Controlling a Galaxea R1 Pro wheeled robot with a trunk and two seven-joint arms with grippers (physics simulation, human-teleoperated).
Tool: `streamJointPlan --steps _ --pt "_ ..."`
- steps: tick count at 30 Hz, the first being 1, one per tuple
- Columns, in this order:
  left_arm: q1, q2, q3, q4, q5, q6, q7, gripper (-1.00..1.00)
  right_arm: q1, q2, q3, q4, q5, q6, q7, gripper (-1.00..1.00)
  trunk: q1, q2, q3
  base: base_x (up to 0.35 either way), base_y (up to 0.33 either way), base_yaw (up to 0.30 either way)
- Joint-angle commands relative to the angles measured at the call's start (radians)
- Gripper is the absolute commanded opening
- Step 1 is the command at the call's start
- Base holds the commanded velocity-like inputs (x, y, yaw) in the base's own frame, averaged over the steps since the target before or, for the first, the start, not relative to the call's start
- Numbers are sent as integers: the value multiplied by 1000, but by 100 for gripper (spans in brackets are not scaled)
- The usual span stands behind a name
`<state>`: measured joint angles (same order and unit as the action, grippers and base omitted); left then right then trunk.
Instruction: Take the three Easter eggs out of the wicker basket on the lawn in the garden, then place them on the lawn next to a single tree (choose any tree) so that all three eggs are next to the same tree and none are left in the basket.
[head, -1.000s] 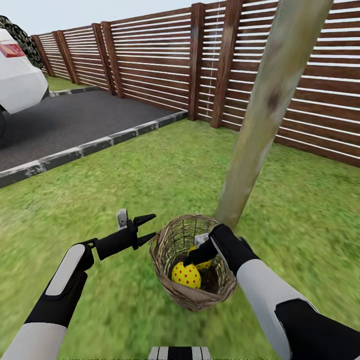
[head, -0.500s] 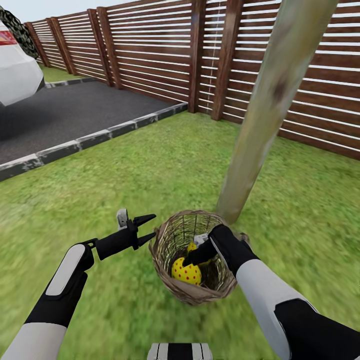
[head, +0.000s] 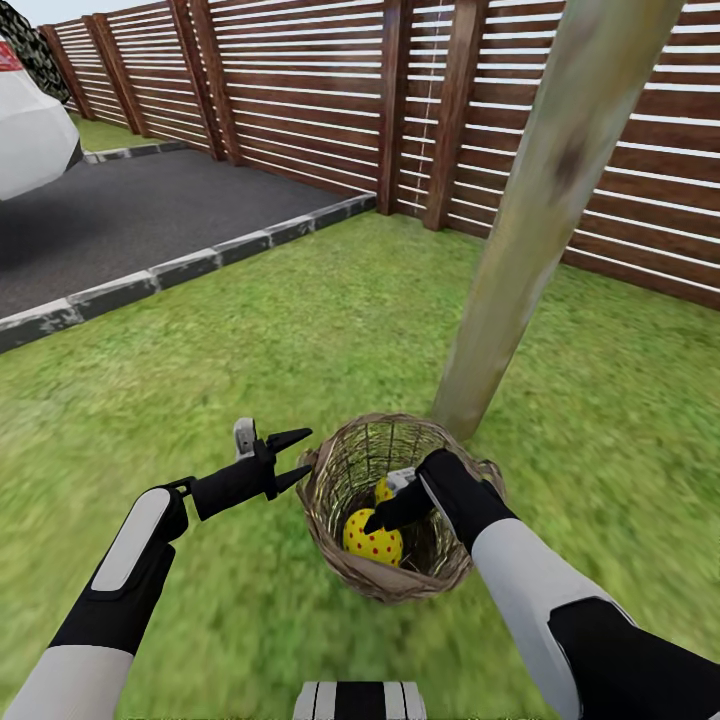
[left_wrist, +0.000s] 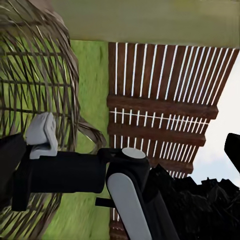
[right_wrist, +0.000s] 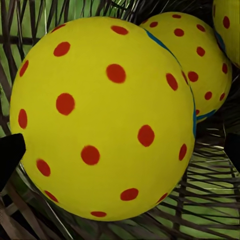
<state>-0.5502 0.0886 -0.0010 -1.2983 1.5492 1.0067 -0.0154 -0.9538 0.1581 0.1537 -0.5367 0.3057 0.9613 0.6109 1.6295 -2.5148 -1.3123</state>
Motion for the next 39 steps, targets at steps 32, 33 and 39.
streamJointPlan --steps 32,33,39 --pt "0 -1 -1 0 0 2 -2 100 0 0 3 0 13 2 72 100 4 -3 -40 0 0 0" --pt "0 -1 -1 1 0 2 -2 100 0 0 3 1 13 2 72 100 5 -3 -43 0 0 0" --pt "0 -1 -1 23 0 1 -3 100 1 -2 2 0 12 -43 73 100 5 -3 -47 0 0 0"
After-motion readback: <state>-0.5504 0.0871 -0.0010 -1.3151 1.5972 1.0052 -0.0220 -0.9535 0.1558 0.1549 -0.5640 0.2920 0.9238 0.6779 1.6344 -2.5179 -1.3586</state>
